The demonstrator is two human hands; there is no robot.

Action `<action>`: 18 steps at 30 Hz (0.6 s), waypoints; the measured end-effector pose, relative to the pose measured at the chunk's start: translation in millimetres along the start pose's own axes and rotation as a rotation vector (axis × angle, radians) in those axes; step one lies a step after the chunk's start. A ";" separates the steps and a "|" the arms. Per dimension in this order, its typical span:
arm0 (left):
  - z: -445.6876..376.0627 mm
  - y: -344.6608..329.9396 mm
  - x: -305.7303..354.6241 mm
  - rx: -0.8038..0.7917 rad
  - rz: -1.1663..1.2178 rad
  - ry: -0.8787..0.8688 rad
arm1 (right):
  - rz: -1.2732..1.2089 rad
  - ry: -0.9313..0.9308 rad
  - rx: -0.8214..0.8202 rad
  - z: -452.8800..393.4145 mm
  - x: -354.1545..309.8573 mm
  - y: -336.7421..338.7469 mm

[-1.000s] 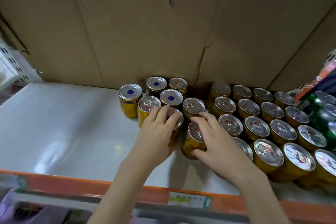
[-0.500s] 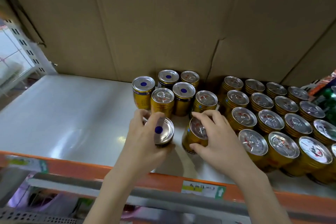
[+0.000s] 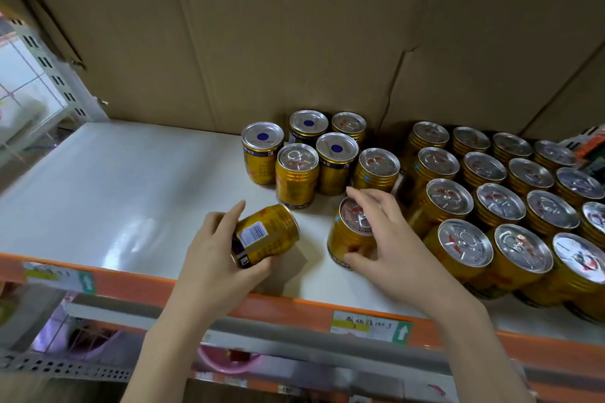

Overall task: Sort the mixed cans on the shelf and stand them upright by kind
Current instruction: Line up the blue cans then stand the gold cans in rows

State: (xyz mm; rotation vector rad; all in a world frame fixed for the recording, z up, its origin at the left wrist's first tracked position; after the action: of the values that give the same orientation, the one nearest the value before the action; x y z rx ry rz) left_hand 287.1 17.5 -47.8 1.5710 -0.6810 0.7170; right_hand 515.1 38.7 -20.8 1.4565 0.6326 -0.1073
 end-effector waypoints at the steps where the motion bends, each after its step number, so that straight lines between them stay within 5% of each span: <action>1: -2.9 1.8 4.4 -0.012 -0.096 -0.010 | -0.005 0.003 -0.012 0.4 0.8 0.2; 9: -25.7 -5.0 25.3 -0.154 -0.829 0.031 | -0.036 -0.014 -0.041 -1.6 -0.1 4.8; 18: -42.5 -6.5 18.2 -0.067 -0.803 -0.017 | -0.012 -0.047 -0.033 -5.6 -3.9 8.3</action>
State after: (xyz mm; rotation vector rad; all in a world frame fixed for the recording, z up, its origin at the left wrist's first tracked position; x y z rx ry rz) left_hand 300.9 59.9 -34.0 1.6107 -0.0461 0.0786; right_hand 513.6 43.9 -11.5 1.4143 0.6022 -0.1394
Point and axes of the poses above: each hand's wrist, its own z-axis away from the middle knuckle, its own y-axis out of the back of the hand, x = y × z, the point moved 4 cm from there along -z, towards the middle knuckle, and after that the axes turned 10 degrees about z, right-handed, at the moved point
